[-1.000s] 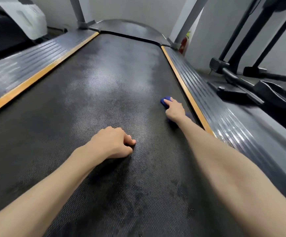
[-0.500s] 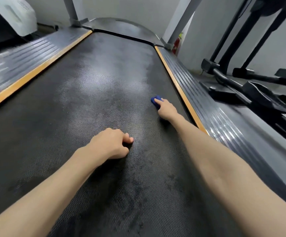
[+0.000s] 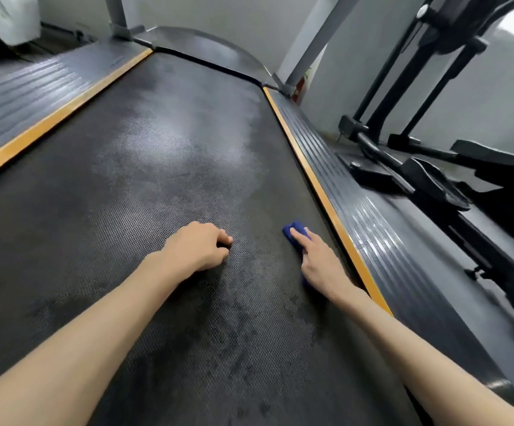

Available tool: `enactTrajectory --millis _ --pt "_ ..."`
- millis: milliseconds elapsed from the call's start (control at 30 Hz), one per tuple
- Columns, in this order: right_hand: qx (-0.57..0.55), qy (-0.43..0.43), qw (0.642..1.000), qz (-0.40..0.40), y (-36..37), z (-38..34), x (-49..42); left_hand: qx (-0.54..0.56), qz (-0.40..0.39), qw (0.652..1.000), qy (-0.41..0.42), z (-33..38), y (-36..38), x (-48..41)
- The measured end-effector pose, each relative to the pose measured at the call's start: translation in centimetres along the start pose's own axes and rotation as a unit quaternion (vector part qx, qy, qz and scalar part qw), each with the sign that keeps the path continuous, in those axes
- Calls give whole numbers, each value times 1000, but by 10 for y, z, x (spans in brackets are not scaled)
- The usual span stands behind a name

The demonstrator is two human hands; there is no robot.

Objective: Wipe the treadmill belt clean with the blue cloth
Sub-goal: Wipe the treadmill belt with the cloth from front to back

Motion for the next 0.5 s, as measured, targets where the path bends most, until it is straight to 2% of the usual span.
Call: enactTrajectory --millis 133,233,300,333,400,467,500 --pt "-46 -56 997 -6 -3 -6 20 12 40 999 34 2 -5 12" --pt "-20 13 1000 -11 -3 10 -15 -7 23 998 53 3 -18 16" --pt "3 70 997 -6 0 6 -34 -4 52 998 32 -7 -36 18" --pt "12 56 998 -11 3 -7 -37 -6 68 998 17 -16 -44 19" --pt "-8 -71 997 -29 14 -43 -27 -16 84 996 -12 -36 -53 25" --pt "-57 -219 972 -61 21 -73 0 -16 105 994 -28 -51 -57 36" --pt "-63 -265 958 -90 21 -77 8 -17 118 992 -28 -56 -58 43"
Point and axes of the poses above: each hand's wrist, its own x-axis away from the middle knuckle, its own y-axis out of the palm, z = x × y, the point moved 6 cm from there along -x, towards the middle knuckle, and after that the axes turned 10 degrees about -y, right-handed, at the moved point
